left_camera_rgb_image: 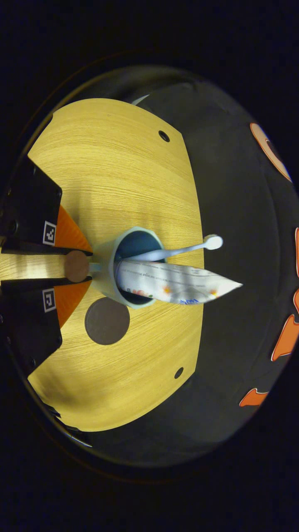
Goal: Put the toothbrush and toothpaste on the desktop into the cup, then pick up the cup and place it on the coaster on the desktop.
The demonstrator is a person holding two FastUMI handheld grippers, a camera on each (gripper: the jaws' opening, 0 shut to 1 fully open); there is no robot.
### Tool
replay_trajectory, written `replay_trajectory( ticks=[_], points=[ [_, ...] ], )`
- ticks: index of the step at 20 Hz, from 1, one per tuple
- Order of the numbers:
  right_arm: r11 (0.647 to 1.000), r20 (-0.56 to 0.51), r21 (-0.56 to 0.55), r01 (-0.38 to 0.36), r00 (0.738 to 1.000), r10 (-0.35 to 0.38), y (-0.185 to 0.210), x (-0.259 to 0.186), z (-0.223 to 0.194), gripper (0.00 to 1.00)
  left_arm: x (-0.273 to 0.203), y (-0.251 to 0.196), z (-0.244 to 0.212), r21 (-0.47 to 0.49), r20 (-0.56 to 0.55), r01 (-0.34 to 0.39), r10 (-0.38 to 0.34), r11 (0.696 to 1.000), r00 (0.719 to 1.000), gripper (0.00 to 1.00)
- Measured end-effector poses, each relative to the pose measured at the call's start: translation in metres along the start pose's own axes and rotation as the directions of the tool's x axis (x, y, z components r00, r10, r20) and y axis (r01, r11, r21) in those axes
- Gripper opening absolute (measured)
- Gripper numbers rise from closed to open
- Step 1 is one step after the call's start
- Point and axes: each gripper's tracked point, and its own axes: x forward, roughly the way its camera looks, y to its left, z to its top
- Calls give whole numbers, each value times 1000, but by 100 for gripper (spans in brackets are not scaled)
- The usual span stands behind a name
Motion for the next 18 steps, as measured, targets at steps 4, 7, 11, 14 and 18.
replay_trajectory(
  ticks=[4,7,11,14,18],
  points=[
    [1000,-4,21,15,1000,-15,-8,-7,-4,92,-6,4,-6,46,-26,-25,27,999,999,22],
    [1000,-16,19,24,1000,-24,-13,-5,-7,92,-4,2,-14,-1,-70,6,-6,1000,998,21],
    [1000,-26,28,10,1000,-9,-7,1,-9,92,-6,-1,-13,-16,-89,7,-8,1000,996,22],
    [1000,-36,22,-3,999,4,0,2,-15,92,-7,-1,-12,2,-103,5,-5,1000,995,22],
    [1000,-43,12,-8,999,8,0,1,-17,92,-6,3,-16,25,-135,-3,6,1000,991,28]
  ],
)
